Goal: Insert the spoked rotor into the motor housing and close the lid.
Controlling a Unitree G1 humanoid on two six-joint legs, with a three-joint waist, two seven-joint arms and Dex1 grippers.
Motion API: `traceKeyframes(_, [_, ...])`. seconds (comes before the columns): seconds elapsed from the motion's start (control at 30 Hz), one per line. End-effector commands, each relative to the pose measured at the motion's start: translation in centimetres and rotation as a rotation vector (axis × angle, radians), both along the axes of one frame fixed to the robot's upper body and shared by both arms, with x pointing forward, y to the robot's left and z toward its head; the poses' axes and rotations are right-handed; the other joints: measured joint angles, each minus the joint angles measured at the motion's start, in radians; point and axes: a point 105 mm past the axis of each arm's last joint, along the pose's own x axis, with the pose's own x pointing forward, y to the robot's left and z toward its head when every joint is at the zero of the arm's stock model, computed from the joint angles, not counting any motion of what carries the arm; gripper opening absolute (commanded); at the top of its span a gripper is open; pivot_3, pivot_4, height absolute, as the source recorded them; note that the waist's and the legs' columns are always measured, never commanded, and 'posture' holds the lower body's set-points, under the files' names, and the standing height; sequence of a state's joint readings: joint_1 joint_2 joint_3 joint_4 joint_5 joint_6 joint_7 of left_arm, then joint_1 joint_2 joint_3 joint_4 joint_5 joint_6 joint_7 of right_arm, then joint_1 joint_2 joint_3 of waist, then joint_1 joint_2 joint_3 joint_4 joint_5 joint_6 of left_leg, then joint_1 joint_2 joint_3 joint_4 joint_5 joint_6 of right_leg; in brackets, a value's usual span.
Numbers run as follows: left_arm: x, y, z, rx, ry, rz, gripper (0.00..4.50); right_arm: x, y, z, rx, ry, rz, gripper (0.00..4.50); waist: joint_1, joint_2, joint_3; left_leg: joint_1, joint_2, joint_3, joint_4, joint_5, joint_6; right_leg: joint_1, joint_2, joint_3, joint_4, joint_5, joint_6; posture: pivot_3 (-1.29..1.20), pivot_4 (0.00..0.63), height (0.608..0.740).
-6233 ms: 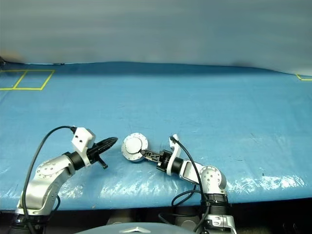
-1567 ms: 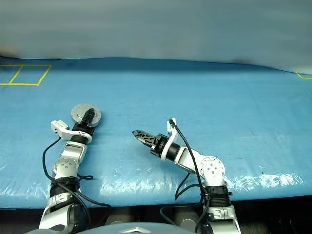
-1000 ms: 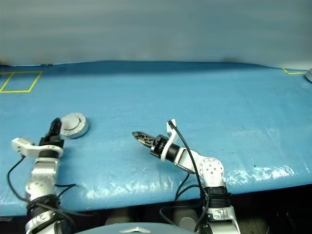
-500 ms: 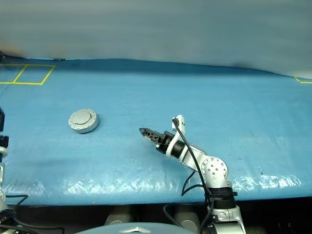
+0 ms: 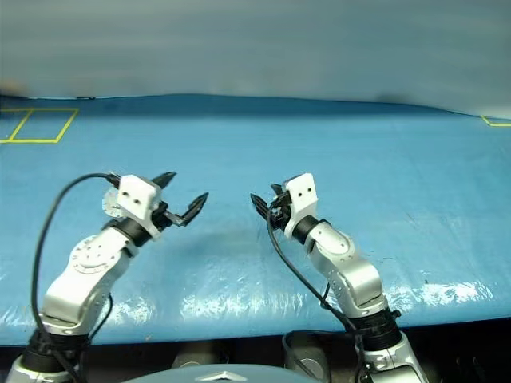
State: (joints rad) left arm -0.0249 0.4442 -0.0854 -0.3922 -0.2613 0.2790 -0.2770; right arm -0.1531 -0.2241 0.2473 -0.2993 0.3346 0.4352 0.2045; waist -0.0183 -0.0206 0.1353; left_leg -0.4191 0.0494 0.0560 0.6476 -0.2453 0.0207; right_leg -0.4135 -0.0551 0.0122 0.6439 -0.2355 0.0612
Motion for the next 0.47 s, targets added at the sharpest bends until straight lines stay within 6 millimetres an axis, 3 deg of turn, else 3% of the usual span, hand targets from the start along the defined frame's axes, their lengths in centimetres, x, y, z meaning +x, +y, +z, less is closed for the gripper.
traceKeyframes(0.03, [-0.6, -1.3, -0.1, 0.061, -0.076, -0.004, 4.46, -0.1, -1.0, 0.3, -0.003, -0.059, -0.126, 2.93, 0.005, 0.000, 0.000, 0.000, 0.000, 0.000, 0.000, 0.000, 0.001, 0.000, -0.001, 0.000, 0.000, 0.000, 0.000, 0.00, 0.150, 0.740])
traceKeyframes(0.2, [-1.3, -2.4, -1.5, 0.032, -0.042, 0.002, 4.46, -1.1, -1.3, -0.9, -0.027, -0.044, -0.159, 2.93, 0.007, 0.000, 0.000, 0.002, -0.002, 0.000, 0.003, -0.001, 0.002, 0.003, -0.002, 0.001, 0.000, 0.000, 0.000, 0.00, 0.150, 0.740])
traceKeyframes(0.47, [-0.8, -1.7, -1.2, 0.027, -0.053, 0.049, 4.46, -0.2, -2.0, -0.6, -0.025, -0.060, -0.201, 2.93, 0.007, 0.000, 0.000, 0.003, -0.001, 0.000, 0.008, 0.003, 0.004, 0.005, -0.002, 0.001, 0.001, 0.001, -0.004, 0.00, 0.150, 0.740])
